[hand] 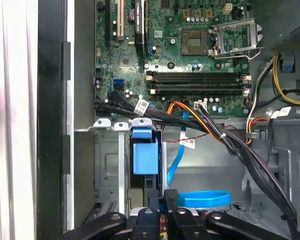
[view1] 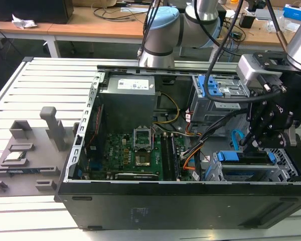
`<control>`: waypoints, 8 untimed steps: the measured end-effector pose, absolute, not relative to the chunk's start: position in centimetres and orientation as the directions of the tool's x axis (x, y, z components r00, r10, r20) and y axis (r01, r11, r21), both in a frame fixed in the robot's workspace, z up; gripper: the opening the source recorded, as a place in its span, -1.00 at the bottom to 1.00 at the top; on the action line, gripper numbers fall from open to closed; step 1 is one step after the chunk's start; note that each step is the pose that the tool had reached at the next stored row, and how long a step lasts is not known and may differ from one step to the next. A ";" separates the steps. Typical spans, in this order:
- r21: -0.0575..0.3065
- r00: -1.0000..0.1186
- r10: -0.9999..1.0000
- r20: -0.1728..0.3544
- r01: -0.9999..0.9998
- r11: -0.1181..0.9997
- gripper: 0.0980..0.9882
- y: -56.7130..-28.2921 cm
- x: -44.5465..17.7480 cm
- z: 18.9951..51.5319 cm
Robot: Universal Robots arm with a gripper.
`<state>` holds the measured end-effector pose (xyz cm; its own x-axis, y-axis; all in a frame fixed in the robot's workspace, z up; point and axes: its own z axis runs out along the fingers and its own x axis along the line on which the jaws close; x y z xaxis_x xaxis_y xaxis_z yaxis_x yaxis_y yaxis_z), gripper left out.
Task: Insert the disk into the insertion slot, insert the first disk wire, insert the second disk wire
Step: 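Insert the second disk wire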
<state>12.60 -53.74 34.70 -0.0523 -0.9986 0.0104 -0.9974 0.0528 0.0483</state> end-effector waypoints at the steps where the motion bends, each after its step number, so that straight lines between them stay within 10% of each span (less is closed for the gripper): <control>1: 0.048 -0.052 -0.999 0.010 -0.997 0.053 -0.86 -53.9 12.6 34.7; 8: 0.049 -0.048 -0.999 0.006 -0.998 0.048 -0.86 -54.1 12.7 34.7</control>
<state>12.74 -54.15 34.65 -0.0476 -0.9989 0.0059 -0.9977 0.0478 0.0486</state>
